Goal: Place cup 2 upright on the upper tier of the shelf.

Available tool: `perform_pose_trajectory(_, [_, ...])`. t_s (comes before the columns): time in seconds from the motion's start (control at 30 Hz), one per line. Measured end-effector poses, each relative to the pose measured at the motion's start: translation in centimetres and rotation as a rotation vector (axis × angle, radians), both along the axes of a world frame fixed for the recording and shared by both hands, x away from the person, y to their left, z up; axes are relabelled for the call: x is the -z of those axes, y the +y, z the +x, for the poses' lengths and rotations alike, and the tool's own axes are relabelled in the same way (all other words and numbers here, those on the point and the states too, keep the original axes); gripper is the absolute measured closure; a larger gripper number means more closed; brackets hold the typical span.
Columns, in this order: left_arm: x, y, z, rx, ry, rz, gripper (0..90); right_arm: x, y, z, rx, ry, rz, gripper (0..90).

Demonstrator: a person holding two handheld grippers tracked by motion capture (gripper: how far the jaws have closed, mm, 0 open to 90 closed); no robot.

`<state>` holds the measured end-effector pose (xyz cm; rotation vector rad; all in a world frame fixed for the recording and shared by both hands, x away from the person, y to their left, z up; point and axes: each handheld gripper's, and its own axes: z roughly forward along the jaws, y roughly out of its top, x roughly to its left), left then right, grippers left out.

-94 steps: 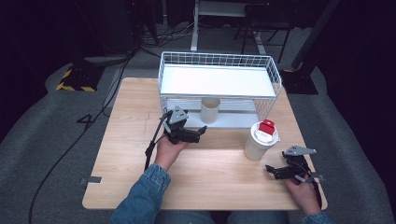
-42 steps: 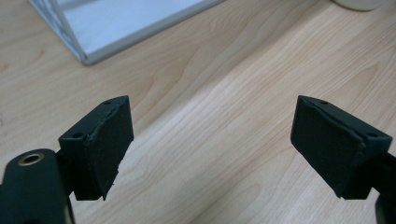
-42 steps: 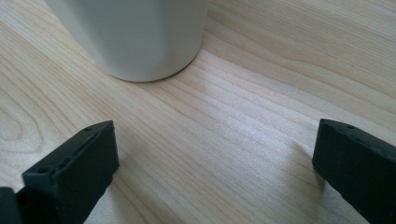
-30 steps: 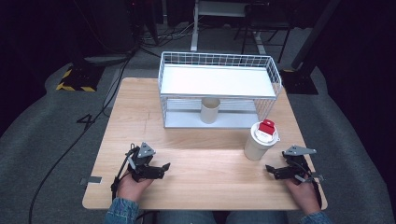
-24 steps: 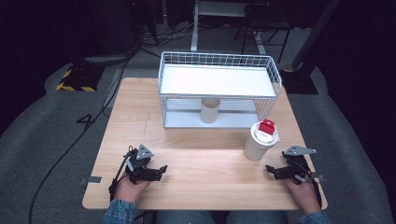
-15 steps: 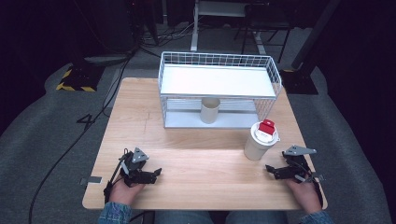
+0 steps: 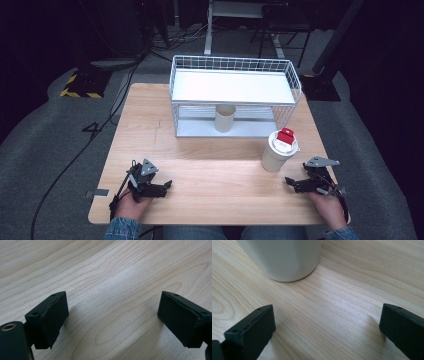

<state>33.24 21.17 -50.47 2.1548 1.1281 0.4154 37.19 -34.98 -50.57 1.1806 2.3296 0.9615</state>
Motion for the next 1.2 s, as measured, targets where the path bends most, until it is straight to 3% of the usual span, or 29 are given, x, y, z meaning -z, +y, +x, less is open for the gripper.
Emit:
perform_pose_trajectory(0.27, [0.0,0.0,0.2,-0.001,0.000,-0.003,10.6,0.0,0.0,-0.1,0.031,0.004,0.009,0.6])
perform_pose_trajectory(0.47, [0.0,0.0,0.2,-0.001,0.001,-0.003,10.6,-0.1,0.0,-0.2,0.020,0.006,0.007,2.5])
perform_pose_trajectory(0.87, [0.0,0.0,0.2,-0.001,0.000,-0.003,10.6,-2.2,0.0,-0.8,-0.022,-0.034,0.049,3.3])
perform_pose_trajectory(1.2, [0.0,0.0,0.2,-0.001,0.000,-0.003,10.5,-4.2,0.5,-1.3,-0.058,-0.083,0.113,3.2])
